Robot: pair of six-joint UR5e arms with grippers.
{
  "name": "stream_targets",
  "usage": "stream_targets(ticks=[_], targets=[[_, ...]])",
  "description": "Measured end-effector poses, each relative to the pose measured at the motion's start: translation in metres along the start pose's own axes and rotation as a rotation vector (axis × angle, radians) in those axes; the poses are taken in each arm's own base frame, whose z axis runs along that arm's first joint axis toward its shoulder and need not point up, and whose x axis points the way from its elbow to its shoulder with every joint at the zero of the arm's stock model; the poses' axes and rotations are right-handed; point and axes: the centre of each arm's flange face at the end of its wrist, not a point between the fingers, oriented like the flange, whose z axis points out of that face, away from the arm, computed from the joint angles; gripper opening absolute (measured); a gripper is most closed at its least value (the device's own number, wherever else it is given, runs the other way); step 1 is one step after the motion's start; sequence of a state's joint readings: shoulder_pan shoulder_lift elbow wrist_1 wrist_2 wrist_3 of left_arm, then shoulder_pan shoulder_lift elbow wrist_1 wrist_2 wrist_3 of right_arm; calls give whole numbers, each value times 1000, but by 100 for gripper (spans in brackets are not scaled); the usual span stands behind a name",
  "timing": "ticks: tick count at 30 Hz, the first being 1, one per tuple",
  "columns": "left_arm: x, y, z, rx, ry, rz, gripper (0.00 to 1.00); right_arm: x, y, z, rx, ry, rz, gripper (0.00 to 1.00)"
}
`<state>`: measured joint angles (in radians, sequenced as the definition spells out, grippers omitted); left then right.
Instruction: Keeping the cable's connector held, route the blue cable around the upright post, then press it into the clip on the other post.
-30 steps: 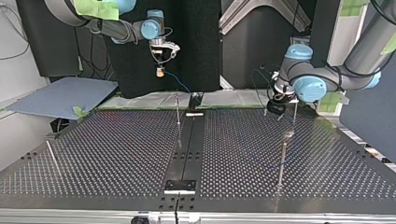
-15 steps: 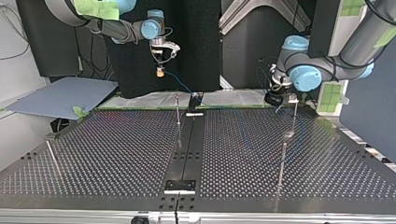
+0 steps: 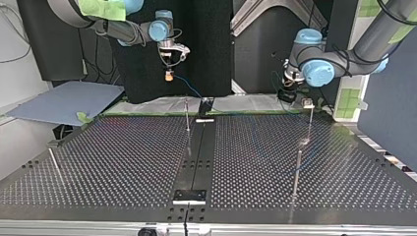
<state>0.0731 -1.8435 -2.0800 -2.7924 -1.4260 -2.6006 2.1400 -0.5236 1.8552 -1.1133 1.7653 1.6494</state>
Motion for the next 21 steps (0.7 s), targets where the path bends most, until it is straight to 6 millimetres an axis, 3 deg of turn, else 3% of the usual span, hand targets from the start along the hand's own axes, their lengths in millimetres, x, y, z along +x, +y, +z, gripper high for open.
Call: stream_targets(ticks=[21], targets=[[16,-3,-37,13,73,38,100,0,0,0,1,-1,-2,0]])
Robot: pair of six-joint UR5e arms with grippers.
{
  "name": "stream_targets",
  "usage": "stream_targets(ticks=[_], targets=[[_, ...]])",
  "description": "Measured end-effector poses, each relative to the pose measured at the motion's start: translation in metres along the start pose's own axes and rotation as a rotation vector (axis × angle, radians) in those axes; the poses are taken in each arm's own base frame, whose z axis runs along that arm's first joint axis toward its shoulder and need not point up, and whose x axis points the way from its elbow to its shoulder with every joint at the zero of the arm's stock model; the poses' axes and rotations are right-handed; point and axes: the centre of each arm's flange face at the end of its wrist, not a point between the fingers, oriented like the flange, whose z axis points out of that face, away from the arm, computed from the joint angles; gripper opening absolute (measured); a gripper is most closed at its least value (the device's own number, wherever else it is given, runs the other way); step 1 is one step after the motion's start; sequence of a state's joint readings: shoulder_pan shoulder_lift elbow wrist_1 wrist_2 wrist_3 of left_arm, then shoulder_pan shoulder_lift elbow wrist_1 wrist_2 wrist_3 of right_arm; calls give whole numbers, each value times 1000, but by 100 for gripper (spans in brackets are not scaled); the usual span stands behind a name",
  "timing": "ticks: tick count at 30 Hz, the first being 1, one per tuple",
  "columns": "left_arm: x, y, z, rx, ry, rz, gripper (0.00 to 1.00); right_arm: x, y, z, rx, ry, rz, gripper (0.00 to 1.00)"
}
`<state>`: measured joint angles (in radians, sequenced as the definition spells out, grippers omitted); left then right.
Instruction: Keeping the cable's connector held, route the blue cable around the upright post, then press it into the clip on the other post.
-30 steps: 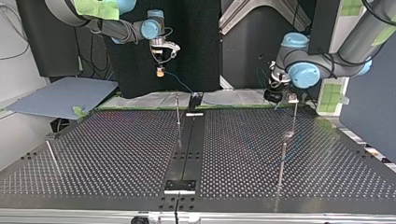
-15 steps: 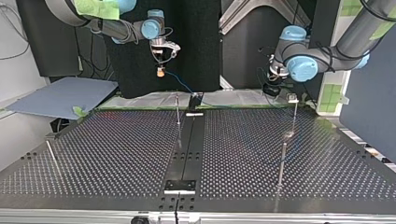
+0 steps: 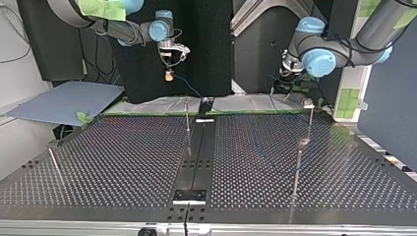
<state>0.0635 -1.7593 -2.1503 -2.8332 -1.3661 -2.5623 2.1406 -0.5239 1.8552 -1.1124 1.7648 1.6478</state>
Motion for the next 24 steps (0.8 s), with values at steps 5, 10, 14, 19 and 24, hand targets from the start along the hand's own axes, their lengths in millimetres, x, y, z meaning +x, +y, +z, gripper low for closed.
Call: stream_targets(ticks=[5,10,14,19,24], targets=[[-7,-10,-12,3,-25,3,100,0,0,0,0,4,2,0],[-18,-21,-24,3,-74,4,100,1,-1,1,4,10,5,0],[-28,-30,-33,16,-126,29,100,1,0,2,5,11,15,0],[-38,-41,-44,28,-176,75,100,1,1,3,19,10,50,0],[-45,-50,-59,19,-203,120,100,1,1,4,26,9,65,0]])
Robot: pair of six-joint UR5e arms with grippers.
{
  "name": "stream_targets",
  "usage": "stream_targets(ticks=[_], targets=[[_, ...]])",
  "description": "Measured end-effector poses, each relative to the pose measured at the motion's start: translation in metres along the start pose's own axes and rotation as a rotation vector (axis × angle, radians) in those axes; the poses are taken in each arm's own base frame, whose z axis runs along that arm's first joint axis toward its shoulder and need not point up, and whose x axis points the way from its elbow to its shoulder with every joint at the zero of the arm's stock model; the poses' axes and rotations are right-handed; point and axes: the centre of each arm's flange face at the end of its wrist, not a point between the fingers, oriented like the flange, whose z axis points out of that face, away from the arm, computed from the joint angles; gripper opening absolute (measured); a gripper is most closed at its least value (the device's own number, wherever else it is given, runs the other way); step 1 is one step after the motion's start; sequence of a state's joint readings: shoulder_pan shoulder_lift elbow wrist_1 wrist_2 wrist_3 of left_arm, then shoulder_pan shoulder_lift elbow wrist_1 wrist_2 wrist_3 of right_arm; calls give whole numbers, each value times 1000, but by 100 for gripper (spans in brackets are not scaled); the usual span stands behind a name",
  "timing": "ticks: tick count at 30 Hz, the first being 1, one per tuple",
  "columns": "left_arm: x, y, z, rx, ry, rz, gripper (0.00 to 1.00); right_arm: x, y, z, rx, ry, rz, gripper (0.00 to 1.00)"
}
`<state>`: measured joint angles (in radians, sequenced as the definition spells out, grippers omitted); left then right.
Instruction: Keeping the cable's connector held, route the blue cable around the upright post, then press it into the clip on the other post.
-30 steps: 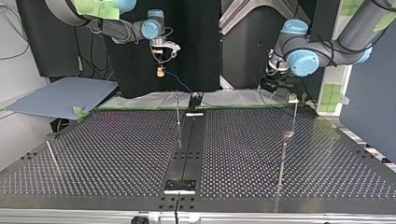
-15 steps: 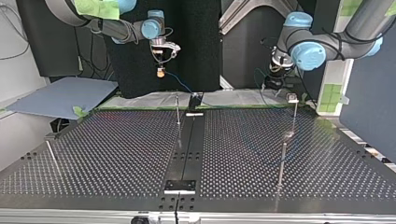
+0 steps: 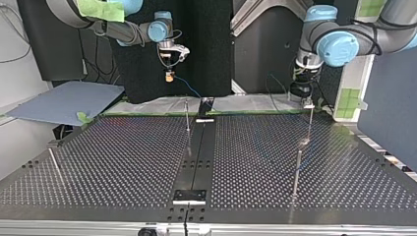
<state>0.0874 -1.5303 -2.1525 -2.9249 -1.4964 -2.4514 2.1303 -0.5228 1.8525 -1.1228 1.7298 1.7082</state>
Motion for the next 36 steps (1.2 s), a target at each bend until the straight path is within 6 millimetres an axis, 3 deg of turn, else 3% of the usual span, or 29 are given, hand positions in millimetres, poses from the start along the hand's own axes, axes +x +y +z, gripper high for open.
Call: stream_targets(ticks=[12,36], targets=[[-29,-25,-26,10,-81,125,100,2,-3,4,8,-5,-3,0],[-100,-121,-55,104,-185,381,100,3,-10,9,36,-2,-6,0]])
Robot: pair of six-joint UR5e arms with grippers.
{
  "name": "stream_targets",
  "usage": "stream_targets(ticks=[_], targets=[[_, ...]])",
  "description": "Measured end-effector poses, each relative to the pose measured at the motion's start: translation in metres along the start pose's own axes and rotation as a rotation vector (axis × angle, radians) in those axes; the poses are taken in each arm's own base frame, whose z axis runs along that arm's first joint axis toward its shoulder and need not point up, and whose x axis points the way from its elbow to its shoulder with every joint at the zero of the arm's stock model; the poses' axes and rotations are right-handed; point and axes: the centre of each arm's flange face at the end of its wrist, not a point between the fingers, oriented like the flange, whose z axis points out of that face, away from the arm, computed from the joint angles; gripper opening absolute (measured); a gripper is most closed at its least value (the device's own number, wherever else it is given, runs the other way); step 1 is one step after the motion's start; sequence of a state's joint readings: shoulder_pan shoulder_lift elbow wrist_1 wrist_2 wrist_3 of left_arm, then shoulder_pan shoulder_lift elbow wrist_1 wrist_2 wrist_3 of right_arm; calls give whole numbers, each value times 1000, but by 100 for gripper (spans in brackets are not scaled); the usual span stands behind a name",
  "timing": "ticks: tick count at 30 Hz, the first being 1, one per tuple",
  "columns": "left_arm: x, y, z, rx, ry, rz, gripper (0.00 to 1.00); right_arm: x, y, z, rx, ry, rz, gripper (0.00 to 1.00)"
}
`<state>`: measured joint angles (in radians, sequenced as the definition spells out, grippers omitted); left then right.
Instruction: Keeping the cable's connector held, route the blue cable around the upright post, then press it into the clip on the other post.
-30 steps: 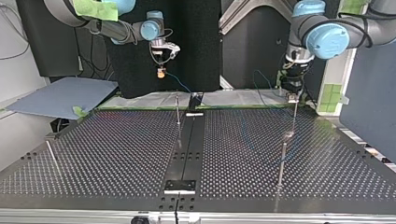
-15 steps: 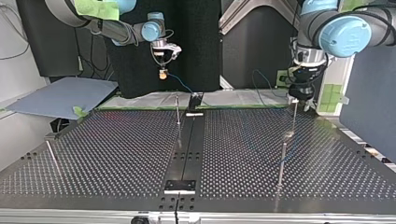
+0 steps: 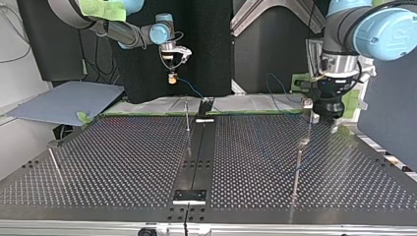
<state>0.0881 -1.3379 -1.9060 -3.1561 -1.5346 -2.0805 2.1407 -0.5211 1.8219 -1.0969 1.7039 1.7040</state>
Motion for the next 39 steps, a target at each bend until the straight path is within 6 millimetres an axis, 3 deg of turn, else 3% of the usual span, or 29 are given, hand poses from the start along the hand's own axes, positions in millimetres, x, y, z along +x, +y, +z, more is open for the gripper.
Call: stream_targets(ticks=[23,39], targets=[[-33,-36,3,88,0,237,100,-1,-2,-1,8,-6,-4,0],[-22,-49,-11,55,70,290,100,-3,-4,-2,19,-9,-5,0]])
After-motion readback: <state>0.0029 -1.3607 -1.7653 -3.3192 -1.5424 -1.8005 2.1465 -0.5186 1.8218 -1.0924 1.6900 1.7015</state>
